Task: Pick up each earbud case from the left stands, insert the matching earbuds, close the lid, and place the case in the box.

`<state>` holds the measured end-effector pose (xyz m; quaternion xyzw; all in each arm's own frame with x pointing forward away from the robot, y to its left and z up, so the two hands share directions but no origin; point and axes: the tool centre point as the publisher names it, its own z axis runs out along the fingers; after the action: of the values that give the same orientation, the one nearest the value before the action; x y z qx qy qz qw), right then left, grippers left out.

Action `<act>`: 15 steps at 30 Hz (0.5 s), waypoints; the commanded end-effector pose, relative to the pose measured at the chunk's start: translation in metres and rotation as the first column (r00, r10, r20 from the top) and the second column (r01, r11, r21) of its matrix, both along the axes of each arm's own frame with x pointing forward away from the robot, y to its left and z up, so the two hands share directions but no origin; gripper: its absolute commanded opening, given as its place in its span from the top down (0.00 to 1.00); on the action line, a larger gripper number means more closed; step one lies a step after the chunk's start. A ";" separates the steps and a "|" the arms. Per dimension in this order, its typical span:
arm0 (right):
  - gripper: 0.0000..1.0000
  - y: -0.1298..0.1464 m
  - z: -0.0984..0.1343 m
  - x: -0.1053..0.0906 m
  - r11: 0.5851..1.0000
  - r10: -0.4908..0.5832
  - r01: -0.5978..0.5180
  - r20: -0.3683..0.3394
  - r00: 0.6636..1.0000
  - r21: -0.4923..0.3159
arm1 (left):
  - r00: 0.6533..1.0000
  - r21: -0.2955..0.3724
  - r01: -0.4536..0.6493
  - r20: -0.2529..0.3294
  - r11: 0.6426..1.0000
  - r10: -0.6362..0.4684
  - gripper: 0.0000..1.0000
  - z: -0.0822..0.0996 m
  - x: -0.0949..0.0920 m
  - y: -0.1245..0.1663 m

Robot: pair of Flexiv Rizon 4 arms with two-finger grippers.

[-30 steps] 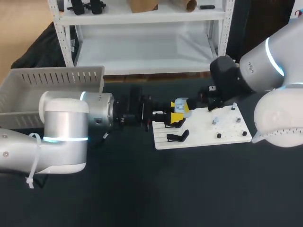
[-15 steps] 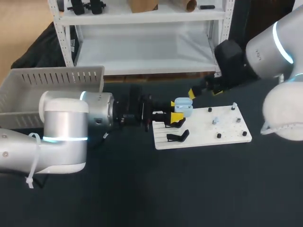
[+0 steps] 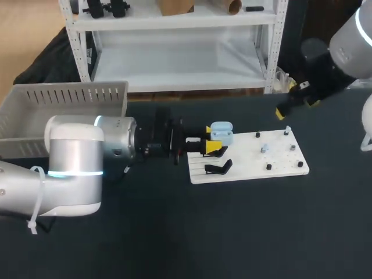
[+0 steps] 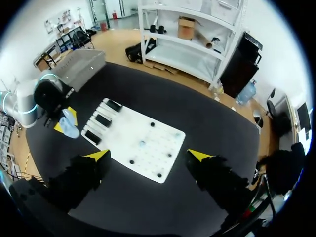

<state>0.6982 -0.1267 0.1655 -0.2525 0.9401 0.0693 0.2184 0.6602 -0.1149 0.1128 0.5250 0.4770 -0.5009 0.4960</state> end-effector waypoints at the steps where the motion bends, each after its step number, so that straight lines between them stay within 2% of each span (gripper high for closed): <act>1: 0.00 -0.002 -0.011 0.015 0.999 -0.023 0.022 -0.021 1.000 -0.047 | 1.000 -0.002 -0.005 0.002 1.000 0.005 1.00 0.000 -0.002 0.001; 10: 0.00 -0.007 -0.049 0.034 0.990 -0.041 0.028 -0.094 0.995 -0.138 | 1.000 -0.002 -0.005 0.002 1.000 0.005 1.00 0.000 -0.002 0.001; 15: 0.00 -0.009 -0.068 0.049 0.979 -0.090 0.065 -0.125 0.988 -0.194 | 1.000 -0.002 -0.005 0.002 1.000 0.005 1.00 0.000 -0.002 0.001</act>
<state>0.7292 -0.1445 0.1098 -0.2332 0.9601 -0.0014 0.1543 0.6599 -0.1148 0.1129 0.5248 0.4770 -0.5007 0.4964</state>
